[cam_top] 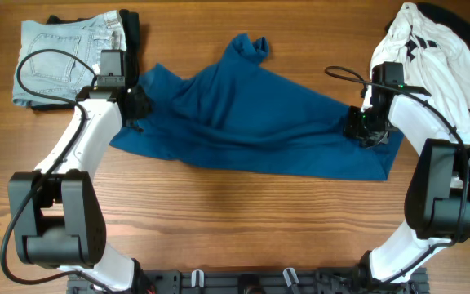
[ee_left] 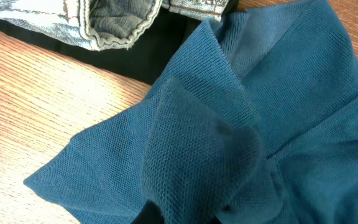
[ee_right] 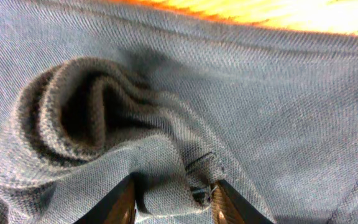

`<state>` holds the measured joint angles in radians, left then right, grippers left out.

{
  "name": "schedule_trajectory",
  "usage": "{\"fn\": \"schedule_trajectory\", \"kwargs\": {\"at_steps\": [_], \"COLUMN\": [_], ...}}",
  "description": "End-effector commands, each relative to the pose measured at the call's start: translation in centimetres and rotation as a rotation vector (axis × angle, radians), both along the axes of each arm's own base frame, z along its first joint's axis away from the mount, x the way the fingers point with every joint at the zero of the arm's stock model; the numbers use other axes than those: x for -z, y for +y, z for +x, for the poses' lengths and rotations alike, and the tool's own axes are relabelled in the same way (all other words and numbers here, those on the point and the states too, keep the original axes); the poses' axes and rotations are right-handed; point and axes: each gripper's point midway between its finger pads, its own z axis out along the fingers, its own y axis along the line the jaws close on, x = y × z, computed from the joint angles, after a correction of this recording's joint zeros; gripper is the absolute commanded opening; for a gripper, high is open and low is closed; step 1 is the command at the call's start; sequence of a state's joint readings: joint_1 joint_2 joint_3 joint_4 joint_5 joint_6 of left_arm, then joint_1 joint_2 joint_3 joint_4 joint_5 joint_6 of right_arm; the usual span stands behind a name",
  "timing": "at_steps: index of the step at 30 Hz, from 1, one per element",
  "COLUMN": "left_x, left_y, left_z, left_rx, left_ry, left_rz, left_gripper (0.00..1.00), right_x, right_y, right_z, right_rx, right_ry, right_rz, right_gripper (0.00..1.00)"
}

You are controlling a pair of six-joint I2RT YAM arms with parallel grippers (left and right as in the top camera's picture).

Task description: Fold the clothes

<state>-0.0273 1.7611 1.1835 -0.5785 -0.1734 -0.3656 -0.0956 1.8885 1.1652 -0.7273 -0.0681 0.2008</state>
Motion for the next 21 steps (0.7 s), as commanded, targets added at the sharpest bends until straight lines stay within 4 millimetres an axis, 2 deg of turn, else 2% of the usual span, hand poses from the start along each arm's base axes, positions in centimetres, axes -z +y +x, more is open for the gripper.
{"fn": "schedule_trajectory", "kwargs": {"at_steps": [1, 3, 4, 5, 9, 12, 14, 15, 16, 19, 20, 21], "left_x": [-0.3, -0.3, -0.3, -0.3, -0.3, -1.0, -3.5, -4.7, -7.4, -13.4, -14.9, -17.5], "left_y": [-0.2, -0.2, -0.2, -0.2, -0.2, -0.2, -0.2, -0.2, -0.3, -0.3, -0.2, -0.2], "left_z": [0.4, 0.4, 0.4, 0.4, 0.4, 0.5, 0.6, 0.8, 0.9, 0.9, 0.8, 0.7], "left_rx": [-0.002, -0.002, -0.002, -0.002, -0.002, -0.002, 0.001, 0.005, 0.018, 0.024, 0.024, 0.024], "left_ry": [-0.013, -0.013, -0.013, -0.013, -0.014, -0.027, -0.051, -0.066, -0.098, -0.189, -0.218, -0.278], "left_rz": [-0.008, -0.008, -0.008, -0.008, -0.008, -0.008, -0.007, -0.006, -0.002, 0.000, 0.000, -0.001], "left_gripper": [0.04, 0.04, 0.04, 0.04, 0.04, 0.04, 0.04, 0.04, 0.04, 0.04, 0.04, 0.04], "right_x": [-0.5, -0.6, -0.6, -0.6, -0.9, -3.1, -7.4, -8.8, -12.3, -19.0, -20.8, -23.1], "right_y": [-0.4, -0.3, -0.2, -0.2, -0.2, 0.1, -0.5, -0.7, -1.5, -3.4, -4.0, -5.0], "right_z": [0.5, 0.7, 0.8, 0.8, 1.5, 2.8, 3.9, 4.2, 4.5, 4.2, 4.0, 3.4], "right_rx": [0.019, 0.023, 0.023, 0.034, 0.047, 0.042, 0.044, 0.047, 0.055, 0.098, 0.106, 0.125], "right_ry": [-0.037, -0.048, -0.048, -0.047, -0.073, -0.114, -0.177, -0.197, -0.253, -0.366, -0.400, -0.441], "right_rz": [-0.020, -0.008, -0.005, -0.005, 0.002, 0.026, 0.020, 0.017, 0.009, -0.012, -0.020, -0.034], "right_gripper": [0.35, 0.25, 0.17, 0.04, 0.04, 0.04, 0.04, 0.04, 0.04, 0.04, 0.04, 0.04]}}
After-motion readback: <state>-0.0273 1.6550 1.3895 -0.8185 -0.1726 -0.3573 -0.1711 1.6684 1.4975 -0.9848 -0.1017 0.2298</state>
